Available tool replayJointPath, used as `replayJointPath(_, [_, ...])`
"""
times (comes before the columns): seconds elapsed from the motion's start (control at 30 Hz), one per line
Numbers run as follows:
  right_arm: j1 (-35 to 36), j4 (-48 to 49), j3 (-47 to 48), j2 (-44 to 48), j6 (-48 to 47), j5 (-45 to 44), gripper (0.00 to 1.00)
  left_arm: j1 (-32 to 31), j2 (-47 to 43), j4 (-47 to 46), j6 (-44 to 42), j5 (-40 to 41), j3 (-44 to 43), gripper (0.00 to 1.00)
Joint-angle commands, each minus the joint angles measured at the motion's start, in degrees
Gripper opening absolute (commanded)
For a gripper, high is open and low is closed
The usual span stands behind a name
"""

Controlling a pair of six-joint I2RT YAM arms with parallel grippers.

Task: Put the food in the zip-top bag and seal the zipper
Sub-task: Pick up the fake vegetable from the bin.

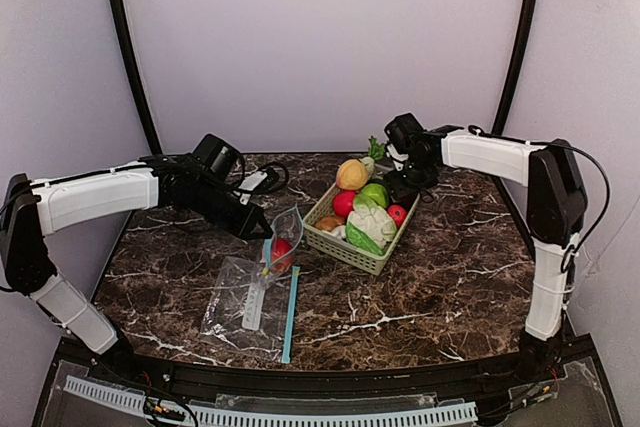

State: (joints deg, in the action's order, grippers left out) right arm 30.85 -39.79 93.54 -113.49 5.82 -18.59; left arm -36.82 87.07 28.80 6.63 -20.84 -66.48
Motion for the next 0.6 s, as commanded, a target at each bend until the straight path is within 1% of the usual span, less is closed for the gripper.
replayJointPath(0.0, [-0.77,0.63,2.77,-3.25,-1.29,-2.85,0.71,0.21,-2.16,0.5,-0.22,0.77,1.16,0.01])
replayJointPath(0.17, [-0.79,1.09,4.48,-6.12,-2.18,-2.58,0.7,0.18,-2.24,0.46,-0.21,0.98,1.23,0.01])
replayJointPath(0.33, [-0.79,1.65,5.33,-8.57,-2.39,-5.29,0.7,0.17,-2.14,0.43,-0.06,1.04,1.26,0.01])
replayJointPath(0.43, [-0.8,1.78,5.43,-9.55,-2.4,-6.78,0.65,0.17,-2.11,0.4,-0.2,1.13,1.22,0.01])
replayJointPath(0.57, [-0.79,2.23,4.93,-9.77,-2.27,-7.41,0.56,0.17,-2.08,0.39,-0.21,1.24,1.26,0.01])
